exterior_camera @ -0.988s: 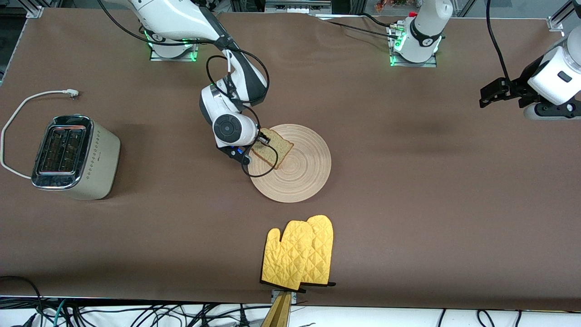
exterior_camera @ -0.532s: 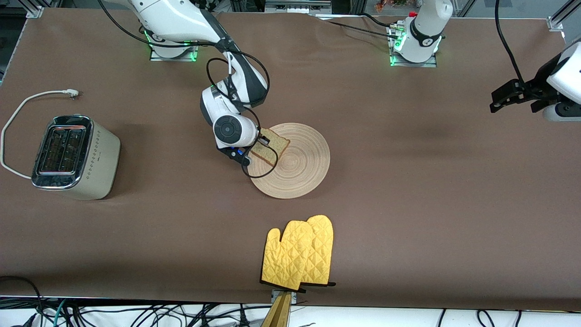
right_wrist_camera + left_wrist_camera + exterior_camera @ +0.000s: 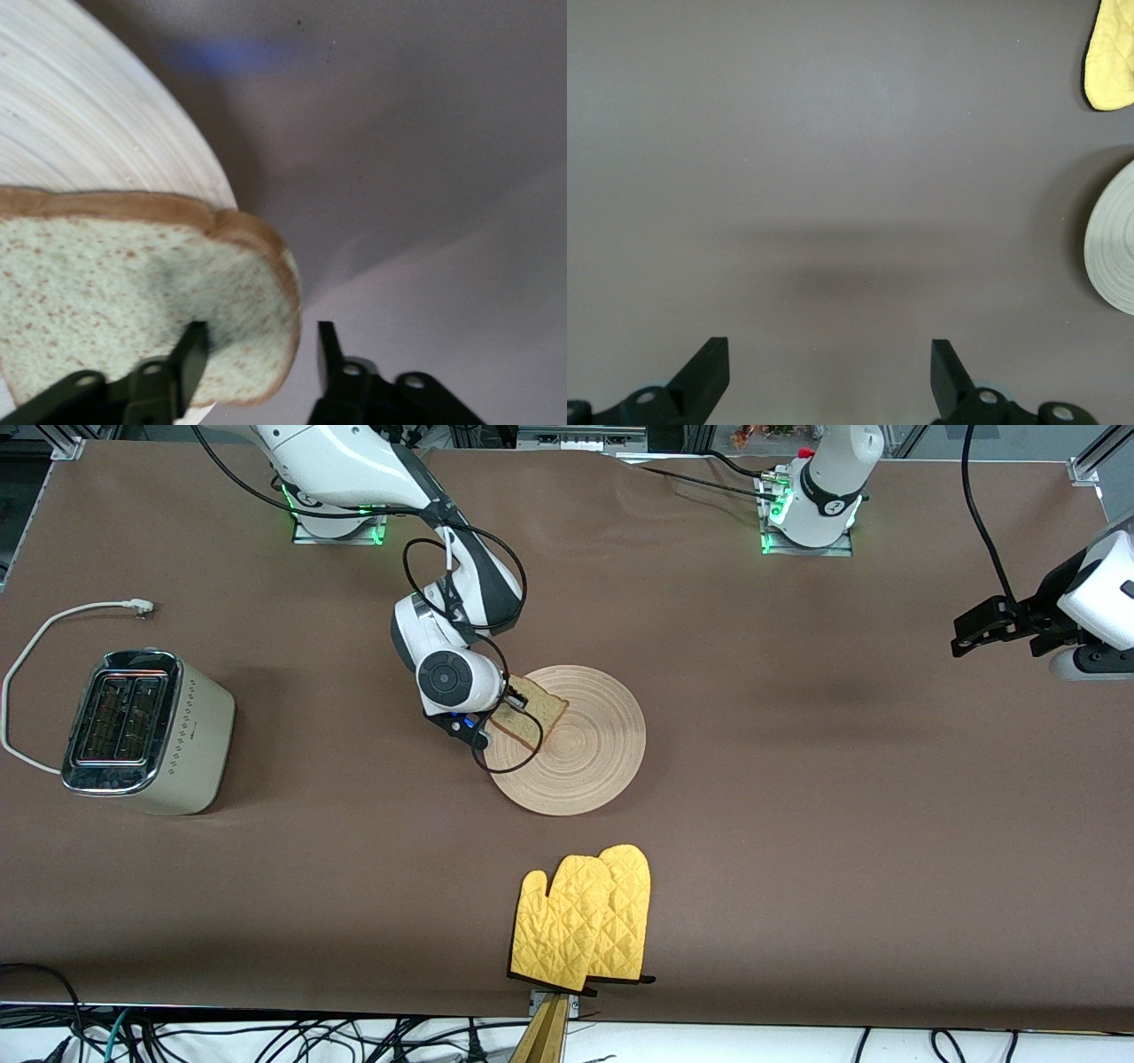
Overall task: Move plate and put bread in toaster
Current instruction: 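Close the right gripper on the bread slice crust edge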
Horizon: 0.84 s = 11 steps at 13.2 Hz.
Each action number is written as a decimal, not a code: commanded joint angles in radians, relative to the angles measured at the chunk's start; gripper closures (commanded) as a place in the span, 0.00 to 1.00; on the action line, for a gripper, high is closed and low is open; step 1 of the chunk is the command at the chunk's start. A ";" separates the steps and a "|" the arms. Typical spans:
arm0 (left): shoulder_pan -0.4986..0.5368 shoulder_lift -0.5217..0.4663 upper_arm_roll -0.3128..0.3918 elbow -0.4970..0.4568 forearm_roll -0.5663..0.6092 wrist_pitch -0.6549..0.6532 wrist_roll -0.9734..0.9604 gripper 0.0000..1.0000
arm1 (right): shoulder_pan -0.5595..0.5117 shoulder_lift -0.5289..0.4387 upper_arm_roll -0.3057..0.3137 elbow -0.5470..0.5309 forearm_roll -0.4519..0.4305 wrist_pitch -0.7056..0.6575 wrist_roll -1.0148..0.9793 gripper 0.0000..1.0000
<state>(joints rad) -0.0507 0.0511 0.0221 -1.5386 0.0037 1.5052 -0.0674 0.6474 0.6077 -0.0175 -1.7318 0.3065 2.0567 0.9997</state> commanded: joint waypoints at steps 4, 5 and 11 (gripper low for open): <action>0.000 0.016 -0.007 0.040 -0.002 -0.023 0.008 0.00 | 0.000 0.004 -0.004 0.023 0.011 -0.009 0.005 0.19; 0.000 0.016 -0.007 0.040 -0.002 -0.023 0.008 0.00 | 0.000 0.006 -0.004 0.023 0.011 -0.009 0.005 0.20; 0.000 0.016 -0.007 0.040 -0.010 -0.023 0.008 0.00 | 0.001 0.007 -0.004 0.023 0.010 -0.006 0.003 0.24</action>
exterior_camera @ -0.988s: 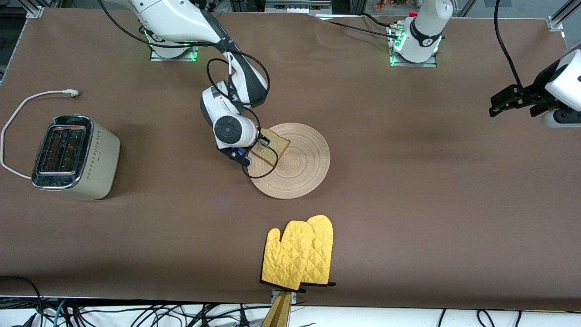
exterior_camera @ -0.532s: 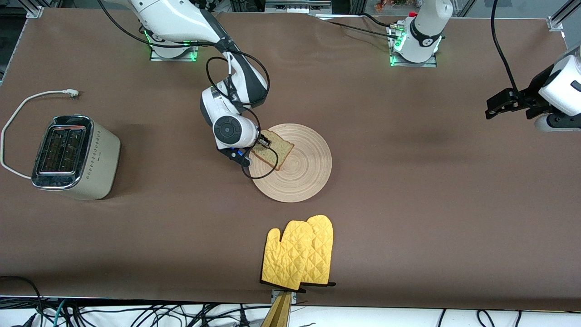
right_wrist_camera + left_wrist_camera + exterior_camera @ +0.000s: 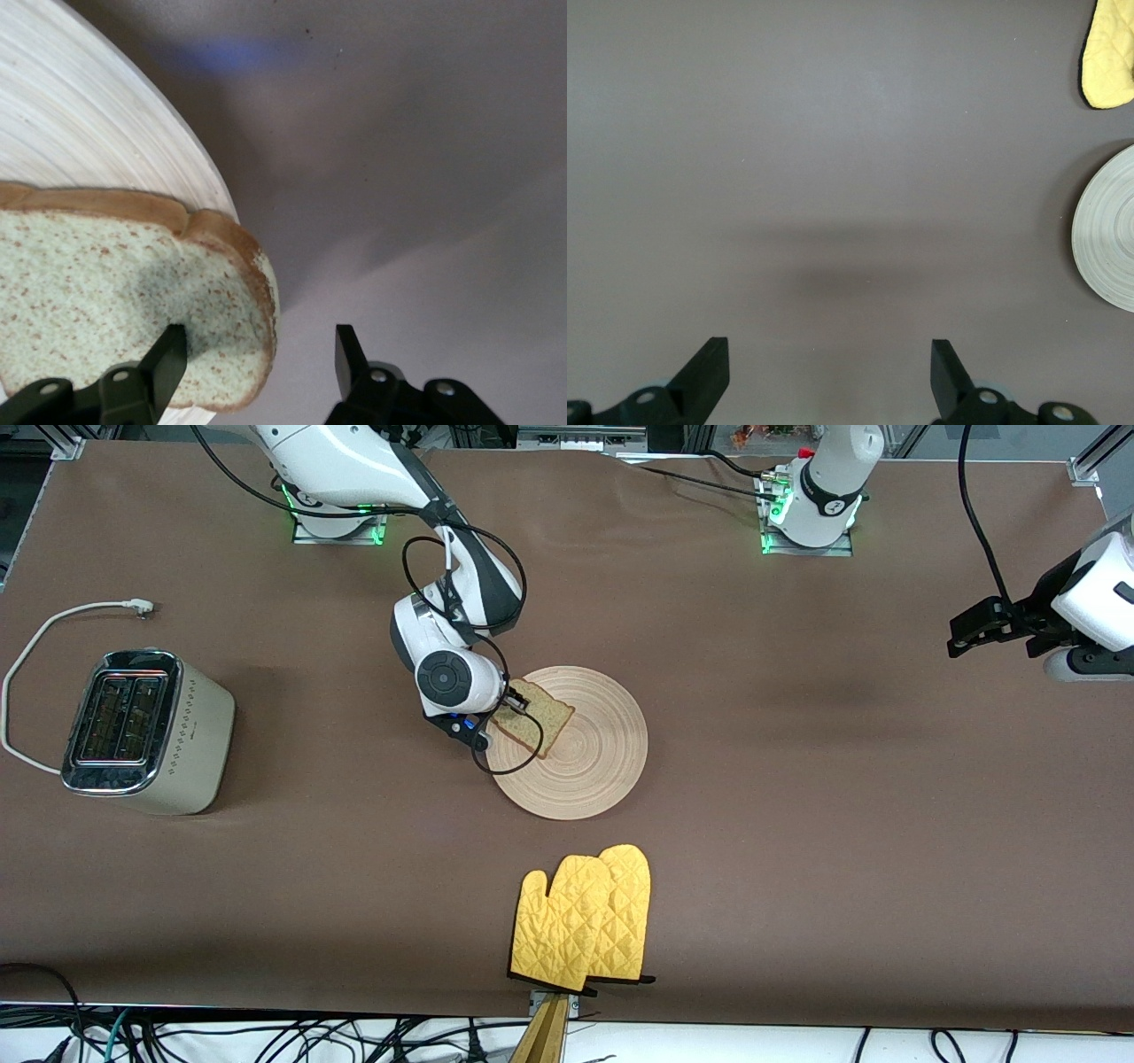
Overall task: Move plate and put bread in toaster
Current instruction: 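Close the right gripper on the bread slice crust edge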
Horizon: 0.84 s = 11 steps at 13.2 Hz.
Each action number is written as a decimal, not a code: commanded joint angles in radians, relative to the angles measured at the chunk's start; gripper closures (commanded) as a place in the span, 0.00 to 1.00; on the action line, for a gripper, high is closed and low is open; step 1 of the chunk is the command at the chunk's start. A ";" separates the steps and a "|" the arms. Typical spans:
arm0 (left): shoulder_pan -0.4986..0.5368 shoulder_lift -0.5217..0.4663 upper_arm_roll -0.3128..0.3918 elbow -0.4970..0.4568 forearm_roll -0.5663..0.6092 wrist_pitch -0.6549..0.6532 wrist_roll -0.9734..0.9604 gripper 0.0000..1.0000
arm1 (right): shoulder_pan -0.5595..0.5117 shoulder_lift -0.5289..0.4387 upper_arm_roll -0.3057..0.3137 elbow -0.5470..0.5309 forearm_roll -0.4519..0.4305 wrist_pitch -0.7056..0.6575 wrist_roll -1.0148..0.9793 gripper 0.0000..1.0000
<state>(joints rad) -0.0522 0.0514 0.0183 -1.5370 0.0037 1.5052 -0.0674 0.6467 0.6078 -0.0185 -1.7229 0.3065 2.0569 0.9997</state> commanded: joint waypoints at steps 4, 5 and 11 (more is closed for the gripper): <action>0.002 0.016 -0.003 0.038 -0.011 -0.023 0.008 0.00 | 0.002 0.009 -0.003 0.014 0.010 0.000 0.003 0.27; 0.002 0.016 -0.003 0.038 -0.011 -0.023 0.008 0.00 | 0.004 0.016 -0.003 0.014 0.010 0.003 0.003 0.26; 0.002 0.015 -0.003 0.038 -0.011 -0.023 0.008 0.00 | 0.004 0.032 -0.003 0.019 0.008 0.020 0.003 0.26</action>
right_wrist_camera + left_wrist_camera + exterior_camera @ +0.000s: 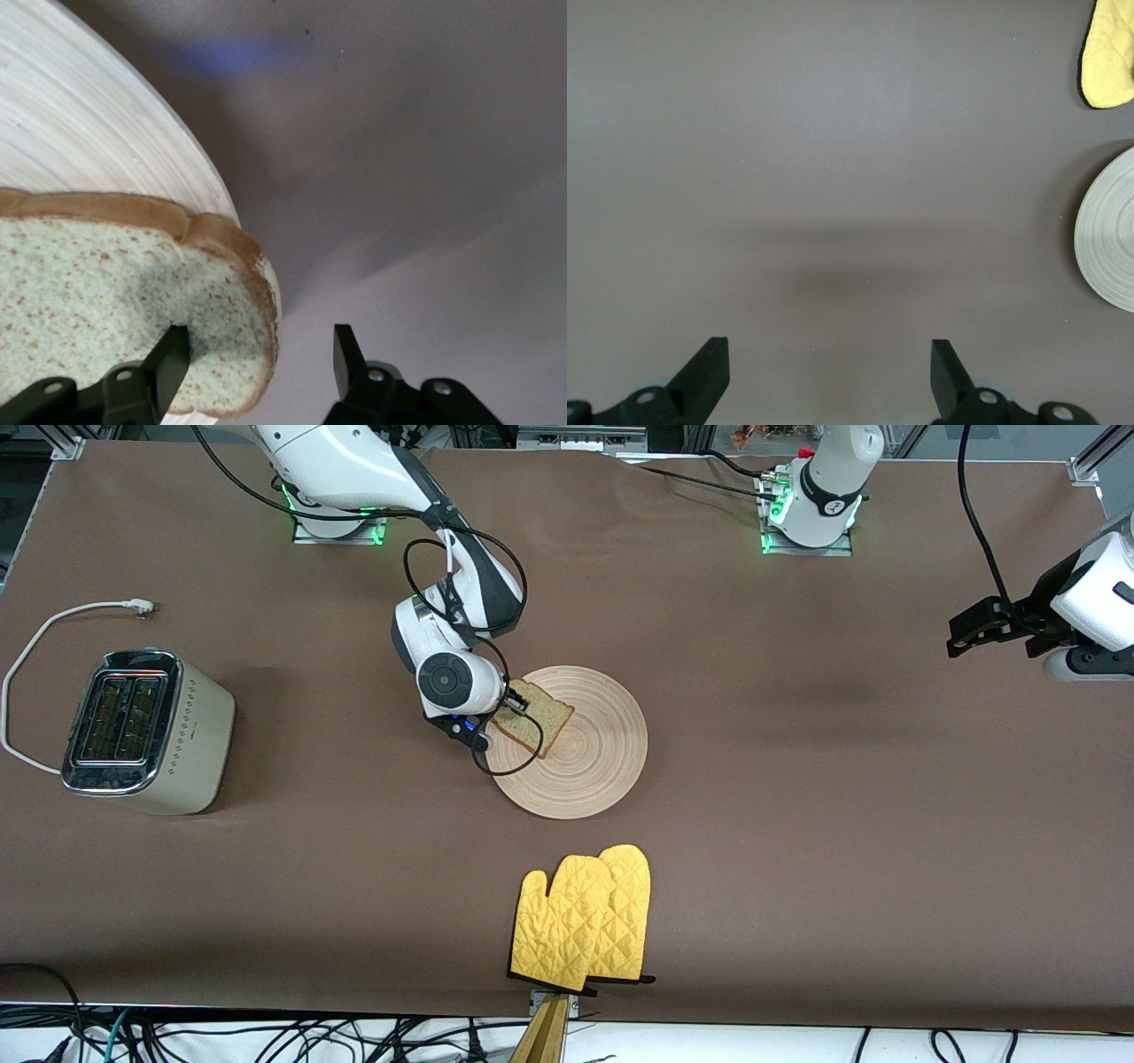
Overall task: Move plate and put bread in toaster
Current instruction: 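Close the right gripper on the bread slice crust edge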
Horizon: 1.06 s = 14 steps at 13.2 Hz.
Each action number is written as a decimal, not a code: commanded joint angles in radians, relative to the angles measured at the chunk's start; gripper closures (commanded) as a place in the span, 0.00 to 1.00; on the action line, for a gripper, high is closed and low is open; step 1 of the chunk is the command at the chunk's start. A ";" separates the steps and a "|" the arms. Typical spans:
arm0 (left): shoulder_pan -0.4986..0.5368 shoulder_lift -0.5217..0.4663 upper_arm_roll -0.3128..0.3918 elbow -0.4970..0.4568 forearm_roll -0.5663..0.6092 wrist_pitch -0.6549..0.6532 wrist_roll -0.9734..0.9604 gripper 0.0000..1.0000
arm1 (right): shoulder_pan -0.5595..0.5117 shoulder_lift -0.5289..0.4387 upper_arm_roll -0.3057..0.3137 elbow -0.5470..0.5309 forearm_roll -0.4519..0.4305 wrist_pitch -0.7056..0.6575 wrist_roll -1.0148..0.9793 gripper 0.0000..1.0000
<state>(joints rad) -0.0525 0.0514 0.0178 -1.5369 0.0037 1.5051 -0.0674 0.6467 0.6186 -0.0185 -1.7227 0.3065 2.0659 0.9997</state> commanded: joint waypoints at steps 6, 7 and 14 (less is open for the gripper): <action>0.002 0.015 -0.002 0.038 -0.011 -0.023 0.008 0.00 | 0.004 0.027 -0.003 0.018 0.006 0.022 0.003 0.27; 0.002 0.015 -0.002 0.038 -0.011 -0.023 0.008 0.00 | 0.005 0.027 -0.003 0.018 0.006 0.022 0.003 0.27; 0.006 0.015 -0.001 0.038 -0.011 -0.023 0.008 0.00 | 0.005 0.033 -0.003 0.020 0.005 0.030 0.003 0.35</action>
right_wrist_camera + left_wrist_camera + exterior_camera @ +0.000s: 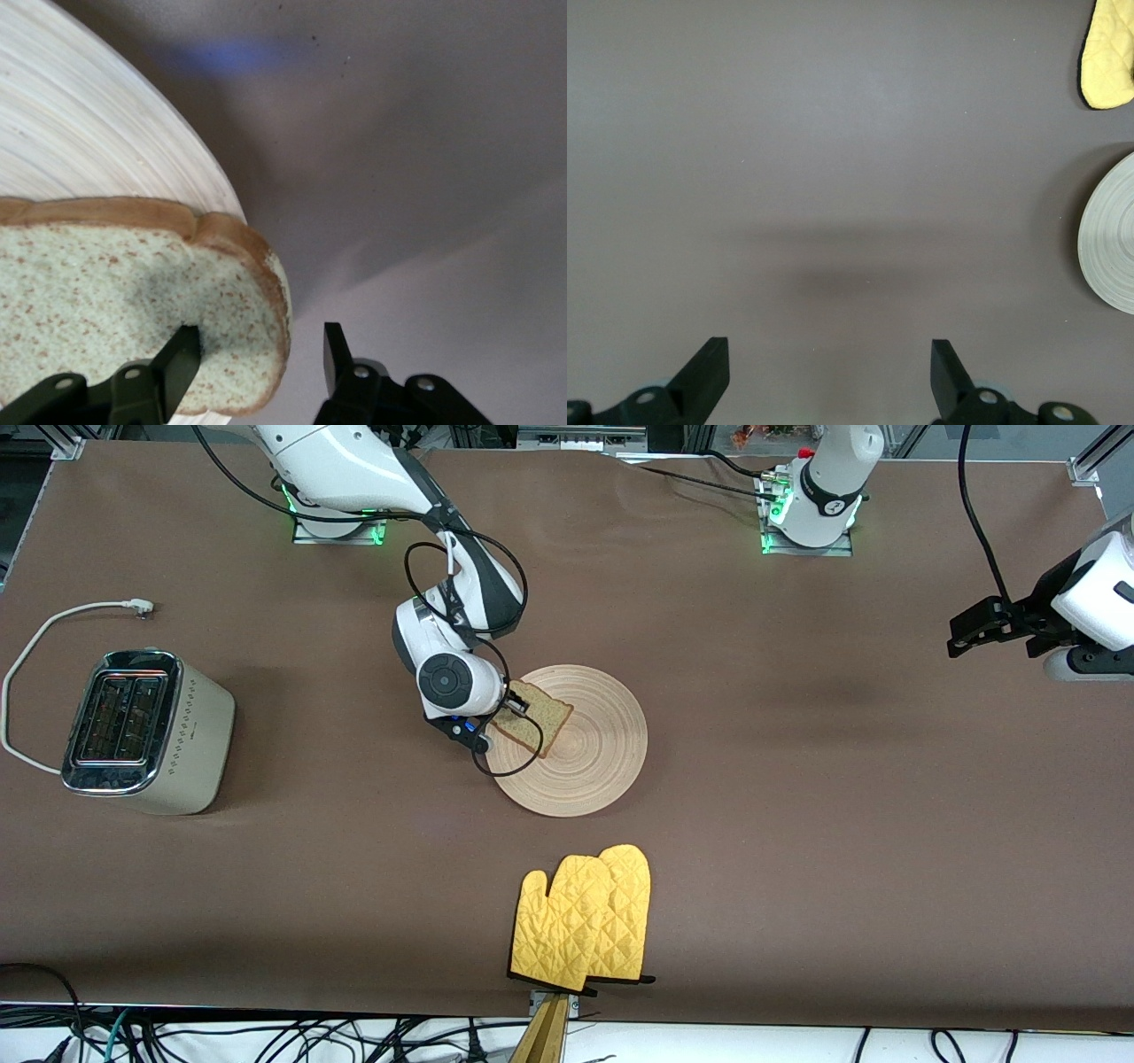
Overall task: Move plate and put bread in toaster
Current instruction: 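Close the right gripper on the bread slice crust edge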
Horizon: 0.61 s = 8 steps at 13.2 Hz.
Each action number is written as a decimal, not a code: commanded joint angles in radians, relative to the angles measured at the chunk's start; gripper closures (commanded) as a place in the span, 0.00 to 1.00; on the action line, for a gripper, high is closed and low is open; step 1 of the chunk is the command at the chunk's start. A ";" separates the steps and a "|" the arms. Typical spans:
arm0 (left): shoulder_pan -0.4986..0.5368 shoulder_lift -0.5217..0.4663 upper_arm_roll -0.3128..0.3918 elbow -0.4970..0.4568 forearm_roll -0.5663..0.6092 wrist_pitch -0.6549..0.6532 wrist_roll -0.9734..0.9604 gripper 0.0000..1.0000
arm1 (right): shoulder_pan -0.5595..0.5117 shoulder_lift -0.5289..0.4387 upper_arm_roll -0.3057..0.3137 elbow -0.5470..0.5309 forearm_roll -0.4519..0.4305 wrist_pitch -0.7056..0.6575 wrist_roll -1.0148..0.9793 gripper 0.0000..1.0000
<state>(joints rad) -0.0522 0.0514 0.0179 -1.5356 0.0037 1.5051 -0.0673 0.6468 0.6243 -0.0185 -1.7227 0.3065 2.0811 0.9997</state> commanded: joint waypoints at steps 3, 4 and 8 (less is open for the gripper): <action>0.006 0.015 -0.003 0.037 -0.011 -0.023 0.008 0.00 | 0.004 0.028 -0.001 0.025 0.005 0.014 0.003 0.41; 0.006 0.015 -0.003 0.037 -0.011 -0.023 0.008 0.00 | 0.004 0.029 -0.001 0.025 0.005 0.014 0.003 0.44; 0.006 0.015 -0.003 0.037 -0.011 -0.023 0.008 0.00 | 0.004 0.029 -0.001 0.025 0.005 0.016 0.003 0.49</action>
<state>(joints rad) -0.0521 0.0514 0.0182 -1.5356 0.0037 1.5051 -0.0673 0.6468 0.6347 -0.0184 -1.7170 0.3065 2.0919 0.9997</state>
